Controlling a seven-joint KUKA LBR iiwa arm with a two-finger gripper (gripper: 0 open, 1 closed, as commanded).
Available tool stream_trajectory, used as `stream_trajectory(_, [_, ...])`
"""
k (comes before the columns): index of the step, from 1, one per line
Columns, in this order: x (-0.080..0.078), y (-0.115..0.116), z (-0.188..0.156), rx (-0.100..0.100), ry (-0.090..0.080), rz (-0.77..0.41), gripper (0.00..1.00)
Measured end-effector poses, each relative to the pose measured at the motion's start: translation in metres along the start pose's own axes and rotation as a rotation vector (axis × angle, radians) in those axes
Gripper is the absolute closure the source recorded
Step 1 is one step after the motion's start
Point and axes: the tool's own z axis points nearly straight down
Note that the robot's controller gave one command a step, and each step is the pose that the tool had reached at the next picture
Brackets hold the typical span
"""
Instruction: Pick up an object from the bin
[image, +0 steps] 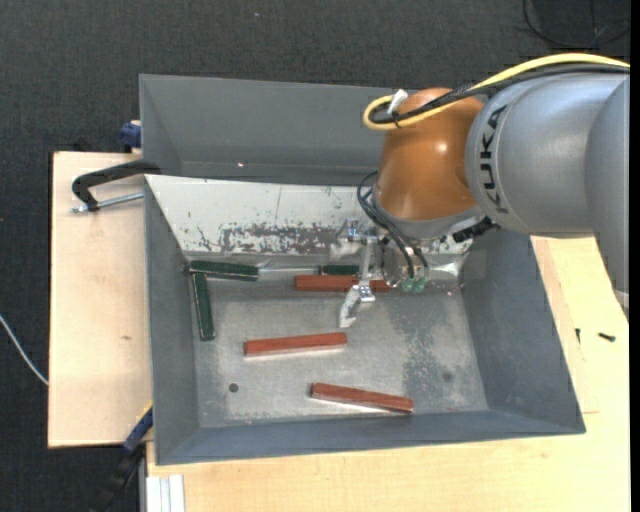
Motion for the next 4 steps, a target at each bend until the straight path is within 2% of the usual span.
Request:
stream_trajectory(1, [0.000, 0.001, 0.016, 0.001, 0.004, -0.013, 0.00])
stream_trajectory(2, [0.020, -0.009, 0.026, -0.001, 0.018, -0.080, 0.00])
stream_trajectory(3, [0.061, 0.023, 0.061, 0.003, 0.009, -0.170, 1.00])
stream_trajectory(4, [0.061, 0.023, 0.061, 0.003, 0.009, -0.169, 1.00])
